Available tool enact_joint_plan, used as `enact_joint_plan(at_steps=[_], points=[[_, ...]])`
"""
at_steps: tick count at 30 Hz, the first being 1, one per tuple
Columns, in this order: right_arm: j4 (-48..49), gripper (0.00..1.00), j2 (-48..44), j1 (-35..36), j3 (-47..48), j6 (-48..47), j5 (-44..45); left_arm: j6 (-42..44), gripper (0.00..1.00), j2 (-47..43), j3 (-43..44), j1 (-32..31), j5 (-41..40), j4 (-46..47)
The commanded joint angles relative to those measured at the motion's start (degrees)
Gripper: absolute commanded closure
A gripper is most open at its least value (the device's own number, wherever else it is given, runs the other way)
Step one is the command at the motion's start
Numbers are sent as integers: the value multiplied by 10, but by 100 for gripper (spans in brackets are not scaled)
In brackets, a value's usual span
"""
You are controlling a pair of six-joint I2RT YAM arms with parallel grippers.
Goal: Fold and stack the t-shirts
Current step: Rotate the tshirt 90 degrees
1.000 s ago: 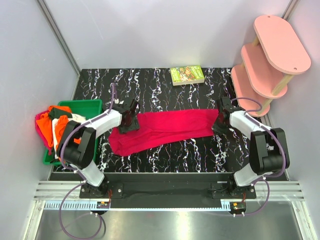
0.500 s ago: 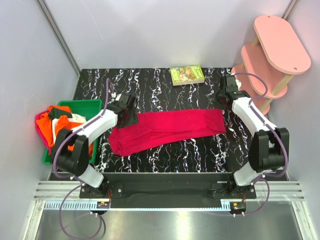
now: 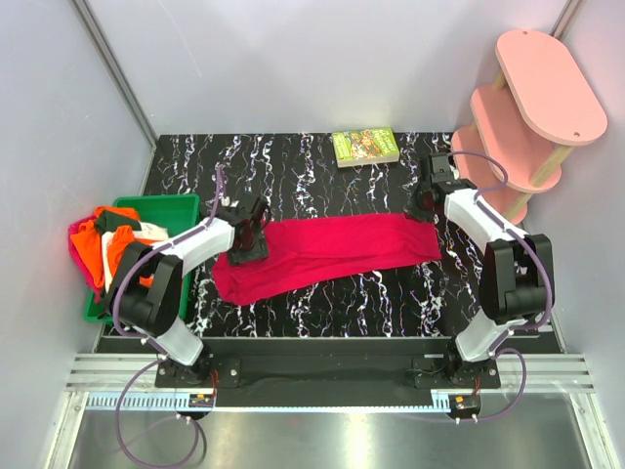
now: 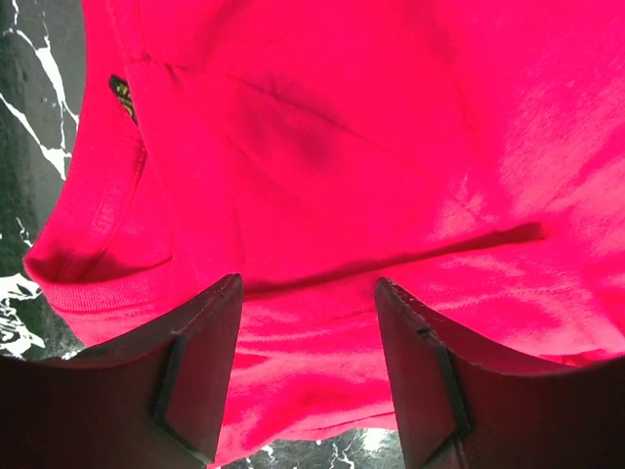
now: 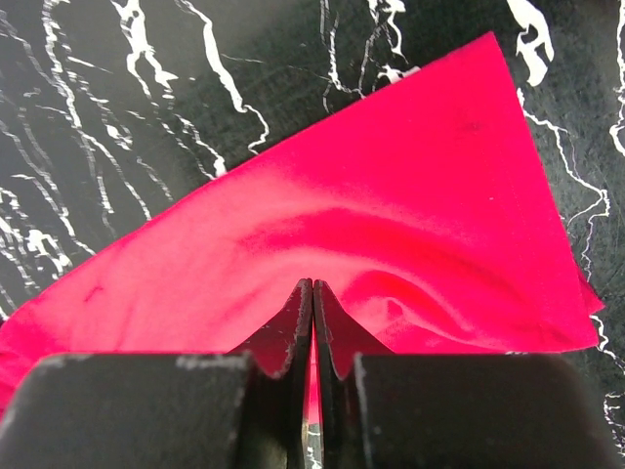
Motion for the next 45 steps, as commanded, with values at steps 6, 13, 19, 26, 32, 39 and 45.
enact_joint_plan(at_steps=[6, 13, 19, 26, 32, 39, 45], points=[[13, 94, 43, 5, -15, -7, 13, 12, 44, 31, -20, 2, 29, -56], [12, 94, 54, 5, -40, 12, 18, 24, 43, 30, -69, 2, 56, -71], [-9, 94, 70, 5, -34, 15, 39, 21, 43, 27, -73, -13, 72, -73], [-34, 95, 97, 5, -20, 12, 15, 26, 43, 59, -16, -13, 47, -71], [-34, 95, 67, 6, -81, 5, 9, 40, 43, 131, 81, 2, 63, -78], [-38, 95, 1, 6, -161, 0, -21, 54, 42, 222, 221, 49, 80, -99], [-51, 94, -62, 8, -224, -1, -56, 55, 40, 313, 352, 63, 80, -128]])
